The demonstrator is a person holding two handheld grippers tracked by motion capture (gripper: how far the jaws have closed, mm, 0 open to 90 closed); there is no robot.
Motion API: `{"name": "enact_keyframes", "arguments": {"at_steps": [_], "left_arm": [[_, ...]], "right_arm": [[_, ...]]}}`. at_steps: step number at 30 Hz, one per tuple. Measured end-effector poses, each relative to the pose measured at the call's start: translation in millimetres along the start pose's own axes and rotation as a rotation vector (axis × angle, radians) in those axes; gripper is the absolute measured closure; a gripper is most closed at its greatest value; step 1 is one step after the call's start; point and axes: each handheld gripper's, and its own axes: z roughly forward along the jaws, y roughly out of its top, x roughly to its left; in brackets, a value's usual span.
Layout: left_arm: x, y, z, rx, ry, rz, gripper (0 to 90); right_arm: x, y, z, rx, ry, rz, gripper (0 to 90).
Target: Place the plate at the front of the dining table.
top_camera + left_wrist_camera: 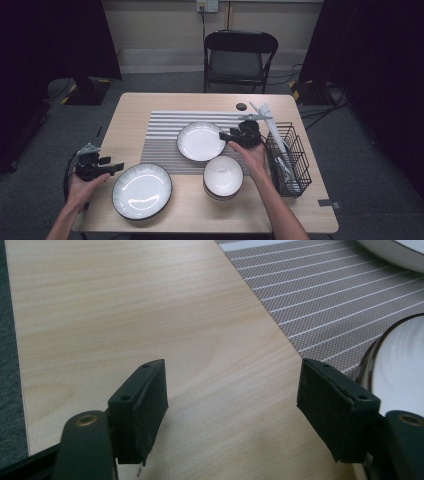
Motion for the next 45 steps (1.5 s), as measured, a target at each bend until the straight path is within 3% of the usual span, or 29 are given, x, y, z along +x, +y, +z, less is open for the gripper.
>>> {"name": "enact_keyframes", "arguments": {"at_steps": [2,6,10,17,24,28,30,36,41,45], "left_arm": [[0.5,-1.8,2.2,0.014,0.017,0.003,28.3],[0.3,-4.6,6.3,0.038,0.04,0.024,27.4],[-1.2,-5.5,10.0,0.02,0.048,0.047,24.1],[-5.0,-12.4,13.4,-0.027,0.112,0.097,24.1],[-5.6,-12.6,13.8,-0.032,0.128,0.083,23.8],[-6.7,-13.0,14.0,-0.036,0.132,0.072,23.8],[-7.5,-13.1,14.1,-0.036,0.136,0.067,23.7],[-8.3,-13.5,13.8,-0.035,0.14,0.062,23.8],[-8.2,-13.4,13.7,-0.036,0.142,0.064,23.8],[-8.2,-13.5,13.7,-0.036,0.142,0.064,23.8]], "right_arm": [[2.6,-2.2,-7.4,-0.012,0.004,0.02,45.4],[7.9,-5.7,-19.9,-0.026,0.019,0.014,42.2],[14.0,-9.3,-32.8,-0.054,0.036,0.009,39.3],[19.6,-16.1,-53.3,-0.055,0.056,0.007,31.9],[23.5,-25.7,-66.7,-0.059,0.083,-0.006,26.7],[30.5,-30.5,-72.5,-0.075,0.103,-0.026,33.2],[31.6,-32.4,-73.8,-0.069,0.145,-0.028,38.9],[31.4,-40.1,-78.8,-0.077,0.15,-0.041,46.6],[30.7,-45.2,-81.3,-0.047,0.184,-0.083,56.3],[32.5,-47.1,-77.4,-0.01,0.165,-0.111,56.3]]}}
